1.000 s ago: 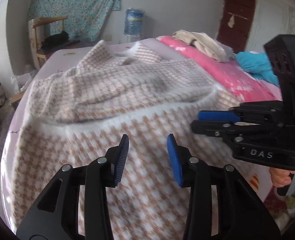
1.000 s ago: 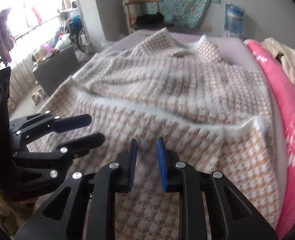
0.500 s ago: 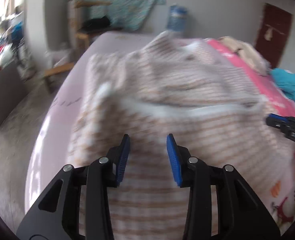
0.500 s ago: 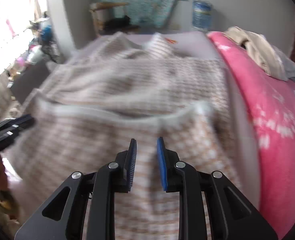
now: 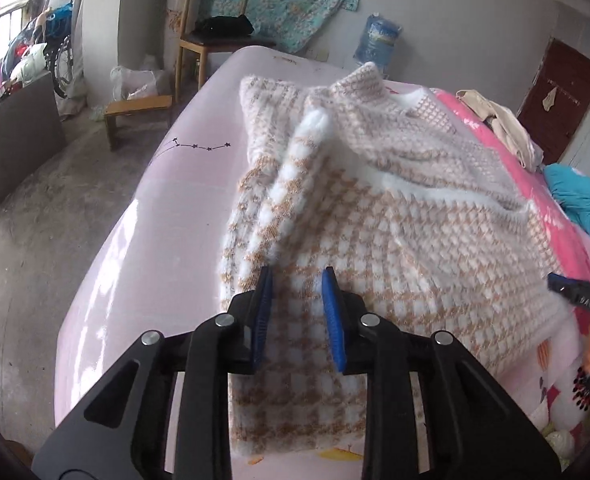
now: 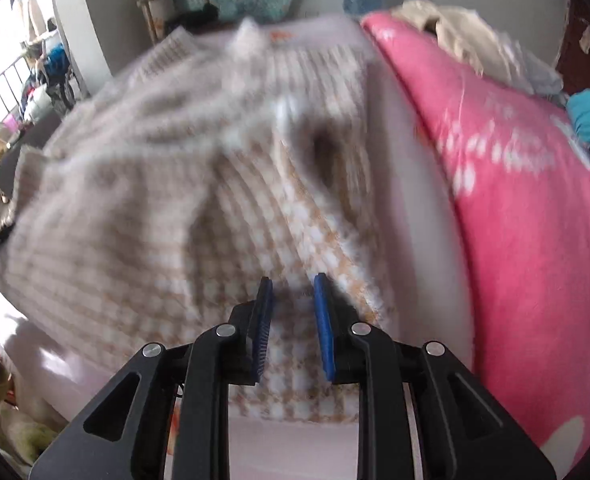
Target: Fold large clothes
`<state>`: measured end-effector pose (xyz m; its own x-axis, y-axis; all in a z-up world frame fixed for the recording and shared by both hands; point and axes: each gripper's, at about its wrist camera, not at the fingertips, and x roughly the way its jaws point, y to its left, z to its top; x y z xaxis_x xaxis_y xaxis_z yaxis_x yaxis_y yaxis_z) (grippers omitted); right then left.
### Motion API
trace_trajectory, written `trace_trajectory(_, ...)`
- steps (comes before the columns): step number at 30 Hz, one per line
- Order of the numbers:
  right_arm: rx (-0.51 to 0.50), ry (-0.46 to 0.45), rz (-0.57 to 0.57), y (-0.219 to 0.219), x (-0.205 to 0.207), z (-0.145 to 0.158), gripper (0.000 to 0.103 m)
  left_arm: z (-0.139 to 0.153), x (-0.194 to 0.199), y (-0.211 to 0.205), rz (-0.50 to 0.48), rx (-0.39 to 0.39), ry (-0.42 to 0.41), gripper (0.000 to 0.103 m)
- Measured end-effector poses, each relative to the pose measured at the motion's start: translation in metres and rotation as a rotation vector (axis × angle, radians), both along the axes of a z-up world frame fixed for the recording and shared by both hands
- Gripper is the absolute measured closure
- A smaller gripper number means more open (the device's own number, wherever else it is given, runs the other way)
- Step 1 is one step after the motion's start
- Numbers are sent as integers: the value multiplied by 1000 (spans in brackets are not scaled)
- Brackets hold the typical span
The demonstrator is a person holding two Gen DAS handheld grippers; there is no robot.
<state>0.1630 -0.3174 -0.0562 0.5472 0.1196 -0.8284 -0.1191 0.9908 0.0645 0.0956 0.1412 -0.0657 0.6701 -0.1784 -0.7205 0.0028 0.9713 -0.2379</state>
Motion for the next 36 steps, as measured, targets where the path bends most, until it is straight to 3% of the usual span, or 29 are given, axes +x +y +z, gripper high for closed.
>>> trace_trajectory(2,-45,-4,-10,8,-2,12,83,9,1,-3,12,10,3,78)
trace_trajectory(4,-5,-57,44,20,-15,31,83,25,-8,-9,-8,11,-51,78)
trace_trajectory(7,72,-105,163,45,-36,50,82,43,-29,-39,-143,-18,-106,75)
trace_trajectory(10,89,-109,296,84,-52,43,82,36,-41,-77,-272,-41,-84,75)
trace_trajectory(12,28,-72,330,102,-52,24,82,18,-42,-107,-327,-1,-39,75)
trace_trajectory(14,-21,-44,336,109,-49,0,82,-5,-39,-123,-318,84,12,72)
trace_trajectory(18,84,4,286,93,-46,14,81,2,-45,-113,-294,25,8,72)
trace_trajectory(21,108,-75,336,99,-60,33,81,20,-57,-112,-331,15,-80,74)
trace_trajectory(24,126,-68,380,114,-58,21,81,19,-53,-126,-387,-29,-96,74)
trace_trajectory(27,73,-64,385,123,-52,2,81,-4,-39,-145,-390,7,-53,74)
trace_trajectory(29,38,-53,386,127,-53,11,81,2,-39,-147,-392,18,-50,73)
trace_trajectory(33,86,-108,397,128,-58,29,82,17,-43,-146,-410,3,-111,74)
trace_trajectory(36,74,-65,389,134,-45,3,82,-2,-28,-150,-388,37,-44,73)
